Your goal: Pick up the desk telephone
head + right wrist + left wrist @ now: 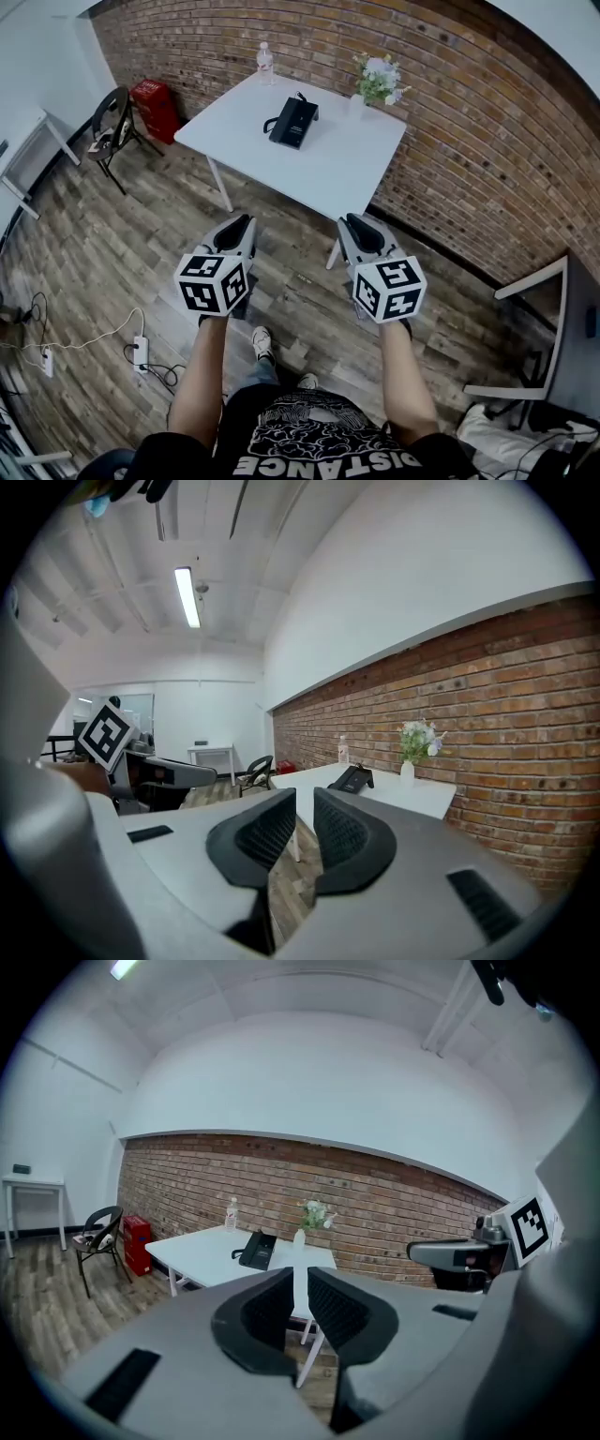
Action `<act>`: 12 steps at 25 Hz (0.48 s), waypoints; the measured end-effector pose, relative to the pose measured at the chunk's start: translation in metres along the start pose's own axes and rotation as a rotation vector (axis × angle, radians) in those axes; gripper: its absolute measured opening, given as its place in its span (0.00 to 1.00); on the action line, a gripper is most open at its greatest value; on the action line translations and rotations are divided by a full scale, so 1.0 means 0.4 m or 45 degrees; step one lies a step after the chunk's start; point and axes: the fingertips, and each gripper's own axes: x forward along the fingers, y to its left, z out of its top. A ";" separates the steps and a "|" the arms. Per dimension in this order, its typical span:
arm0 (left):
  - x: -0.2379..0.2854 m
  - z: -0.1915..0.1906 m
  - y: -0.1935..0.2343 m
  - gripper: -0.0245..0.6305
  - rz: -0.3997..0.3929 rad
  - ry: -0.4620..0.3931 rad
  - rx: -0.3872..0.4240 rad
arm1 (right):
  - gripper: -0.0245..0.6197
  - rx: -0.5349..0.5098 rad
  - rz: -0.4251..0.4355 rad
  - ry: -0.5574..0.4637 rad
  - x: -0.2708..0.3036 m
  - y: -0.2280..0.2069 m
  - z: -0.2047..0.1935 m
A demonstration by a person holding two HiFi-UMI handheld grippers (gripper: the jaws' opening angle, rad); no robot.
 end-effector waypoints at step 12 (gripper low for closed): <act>0.169 0.076 0.175 0.18 -0.088 0.043 -0.023 | 0.15 0.027 -0.077 0.059 0.213 -0.049 0.036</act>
